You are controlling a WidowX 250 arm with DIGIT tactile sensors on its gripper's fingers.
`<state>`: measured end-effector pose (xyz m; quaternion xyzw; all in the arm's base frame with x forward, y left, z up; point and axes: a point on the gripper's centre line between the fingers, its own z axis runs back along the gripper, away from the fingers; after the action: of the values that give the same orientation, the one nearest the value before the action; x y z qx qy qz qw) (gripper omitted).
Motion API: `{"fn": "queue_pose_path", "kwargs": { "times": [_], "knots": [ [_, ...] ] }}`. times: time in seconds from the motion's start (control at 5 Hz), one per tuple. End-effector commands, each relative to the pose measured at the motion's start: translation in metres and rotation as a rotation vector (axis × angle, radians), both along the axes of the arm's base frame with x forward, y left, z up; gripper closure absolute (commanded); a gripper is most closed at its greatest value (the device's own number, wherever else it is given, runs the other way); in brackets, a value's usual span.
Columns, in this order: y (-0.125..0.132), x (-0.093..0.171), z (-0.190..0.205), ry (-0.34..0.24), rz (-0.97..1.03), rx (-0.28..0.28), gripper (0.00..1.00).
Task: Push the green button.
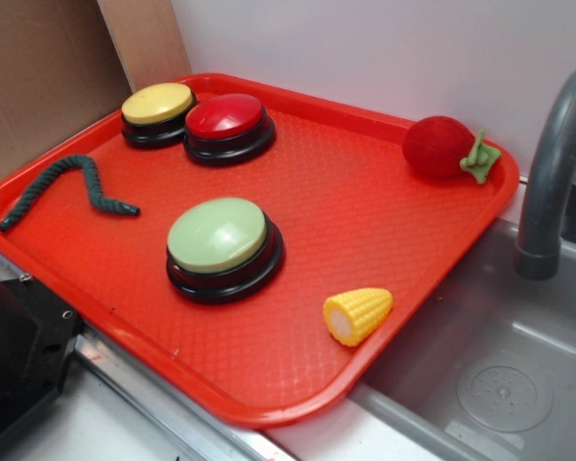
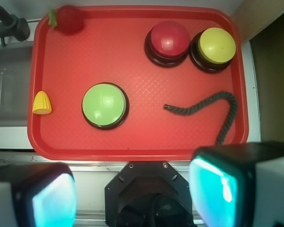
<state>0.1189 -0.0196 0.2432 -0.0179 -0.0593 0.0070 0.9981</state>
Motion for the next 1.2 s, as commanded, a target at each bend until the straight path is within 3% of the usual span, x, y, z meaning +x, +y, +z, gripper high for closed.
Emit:
{"fn": "queue_pose_path", "kwargs": {
  "times": [0.0, 0.2, 0.4, 0.6, 1.0],
  "knots": [
    [0.0, 0.0, 0.0, 0.0, 0.0, 0.0, 0.0],
    [-0.03, 0.046, -0.05, 0.037, -0.25, -0.009, 0.0],
    [-0.058, 0.054, -0.102, 0.069, -0.499, 0.006, 0.0],
    [-0.063, 0.053, -0.125, 0.023, -0.66, 0.008, 0.0],
    [-0.065, 0.061, -0.166, 0.05, -0.684, 0.097, 0.0]
  ]
}}
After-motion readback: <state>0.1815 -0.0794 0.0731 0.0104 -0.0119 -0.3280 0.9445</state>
